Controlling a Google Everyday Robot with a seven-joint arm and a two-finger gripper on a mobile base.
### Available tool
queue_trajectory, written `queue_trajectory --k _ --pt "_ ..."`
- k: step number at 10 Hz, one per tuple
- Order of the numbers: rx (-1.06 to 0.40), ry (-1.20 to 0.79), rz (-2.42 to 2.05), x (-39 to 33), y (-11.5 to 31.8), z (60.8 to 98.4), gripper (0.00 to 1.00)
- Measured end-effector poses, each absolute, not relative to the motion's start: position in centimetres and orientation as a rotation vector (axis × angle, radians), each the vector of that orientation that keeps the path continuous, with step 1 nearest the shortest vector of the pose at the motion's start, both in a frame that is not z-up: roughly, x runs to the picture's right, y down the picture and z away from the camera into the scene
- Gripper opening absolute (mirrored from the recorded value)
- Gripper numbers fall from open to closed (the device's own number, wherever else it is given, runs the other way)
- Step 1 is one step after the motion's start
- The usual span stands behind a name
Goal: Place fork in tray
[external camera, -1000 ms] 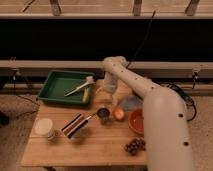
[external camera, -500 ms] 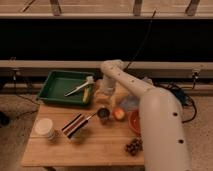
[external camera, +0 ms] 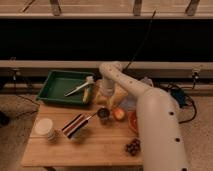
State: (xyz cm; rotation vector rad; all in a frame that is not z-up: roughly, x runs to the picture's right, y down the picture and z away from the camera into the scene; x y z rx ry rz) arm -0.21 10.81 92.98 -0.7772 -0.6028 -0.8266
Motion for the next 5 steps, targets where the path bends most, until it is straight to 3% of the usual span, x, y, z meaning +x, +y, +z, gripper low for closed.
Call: queue_trajectory --k 4,5 --pt "-0.795 -0.605 -0.820 -0.04 10.96 93.04 0.06" --pt "-0.796 -0.607 -0.818 -0.02 10.95 93.06 0.01"
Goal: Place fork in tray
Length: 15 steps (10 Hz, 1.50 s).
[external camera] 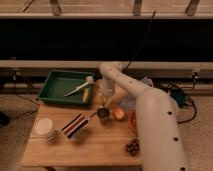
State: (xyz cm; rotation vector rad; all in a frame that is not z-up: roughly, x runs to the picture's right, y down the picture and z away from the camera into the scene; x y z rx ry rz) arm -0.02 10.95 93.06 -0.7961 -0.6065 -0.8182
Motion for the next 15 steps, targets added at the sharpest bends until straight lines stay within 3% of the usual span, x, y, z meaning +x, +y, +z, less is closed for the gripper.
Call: queue_trajectory --k 11,15 --pt "-0.705 -0.585 -0.793 2.2 5.1 91.2 0.00" --pt "-0.648 -0.579 -0.824 2.9 1.3 88.5 0.00"
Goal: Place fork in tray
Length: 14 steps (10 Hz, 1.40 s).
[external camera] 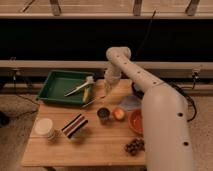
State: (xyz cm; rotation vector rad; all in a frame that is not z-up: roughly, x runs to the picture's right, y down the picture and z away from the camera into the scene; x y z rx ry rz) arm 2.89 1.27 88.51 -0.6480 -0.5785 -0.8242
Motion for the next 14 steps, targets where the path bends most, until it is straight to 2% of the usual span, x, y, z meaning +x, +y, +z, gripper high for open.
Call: queue_trajectory --k 7,14 --pt "-0.557 -0.543 -0.899 5.4 -5.1 84.6 0.00" --pt "-0.508 -0.559 -0.855 -1.5 -6.4 85.0 0.00"
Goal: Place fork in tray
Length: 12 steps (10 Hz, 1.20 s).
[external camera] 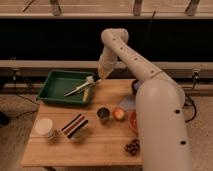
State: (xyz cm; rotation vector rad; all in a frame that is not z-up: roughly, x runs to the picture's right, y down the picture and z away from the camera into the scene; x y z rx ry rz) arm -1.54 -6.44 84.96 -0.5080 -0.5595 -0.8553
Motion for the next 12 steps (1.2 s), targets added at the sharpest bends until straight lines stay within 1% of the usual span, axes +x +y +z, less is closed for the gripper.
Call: queue_trajectory --k 7,8,9,10,12 --pt "-0.484 -0.590 -0.839 -10.6 -5.4 86.0 0.00" --pt "-0.474 -0.600 -0.851 -12.0 -5.0 86.1 0.04" --pt "-0.466 -0.607 -0.855 -12.6 -4.9 86.1 0.10" --pt "-0.452 -0.619 -0.862 -13.2 -4.6 86.1 0.23" --pt "-0.437 -0.635 -0.868 -13.7 -4.4 86.0 0.39"
